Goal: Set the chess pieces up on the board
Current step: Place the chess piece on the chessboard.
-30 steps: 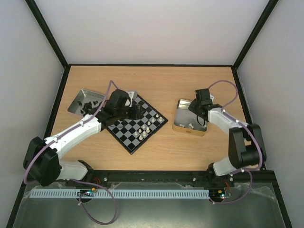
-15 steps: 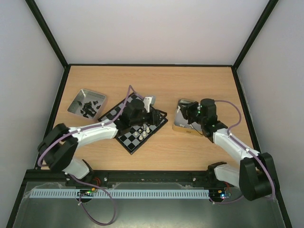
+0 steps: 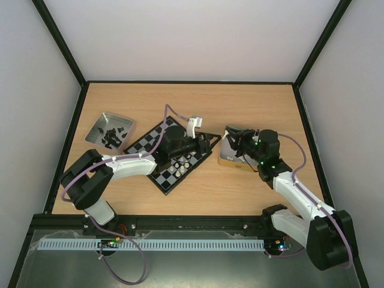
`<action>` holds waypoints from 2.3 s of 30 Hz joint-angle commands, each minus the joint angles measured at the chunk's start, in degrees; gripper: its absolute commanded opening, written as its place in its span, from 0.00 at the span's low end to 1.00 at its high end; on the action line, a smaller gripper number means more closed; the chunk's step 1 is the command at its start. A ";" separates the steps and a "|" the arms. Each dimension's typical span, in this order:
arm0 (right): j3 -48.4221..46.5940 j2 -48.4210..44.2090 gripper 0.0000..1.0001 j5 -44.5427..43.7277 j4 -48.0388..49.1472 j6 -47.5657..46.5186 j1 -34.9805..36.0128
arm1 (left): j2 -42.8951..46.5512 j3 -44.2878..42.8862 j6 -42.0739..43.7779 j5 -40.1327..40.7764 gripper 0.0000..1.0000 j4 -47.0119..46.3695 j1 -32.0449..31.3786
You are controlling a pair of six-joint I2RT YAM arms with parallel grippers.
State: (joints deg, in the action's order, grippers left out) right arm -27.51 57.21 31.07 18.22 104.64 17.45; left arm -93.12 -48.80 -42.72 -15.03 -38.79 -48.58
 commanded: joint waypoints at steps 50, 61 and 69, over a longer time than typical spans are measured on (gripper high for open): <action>-12.28 -2.64 0.62 16.63 -22.28 -53.17 0.43 | 2.98 -12.96 26.53 -28.16 0.02 29.91 5.28; -14.68 -1.37 0.33 20.37 -25.20 -58.14 0.43 | 3.22 -17.78 32.18 -32.04 0.02 38.36 6.55; -12.00 -1.31 0.15 21.74 -16.84 -51.14 0.48 | 4.86 -16.68 30.70 -32.41 0.03 36.16 7.43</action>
State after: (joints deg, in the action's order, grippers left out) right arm -40.71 55.92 50.50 -5.54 49.36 17.67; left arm -90.72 -64.90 -11.79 -46.04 -1.45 -41.71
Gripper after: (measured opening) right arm 0.175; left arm 0.073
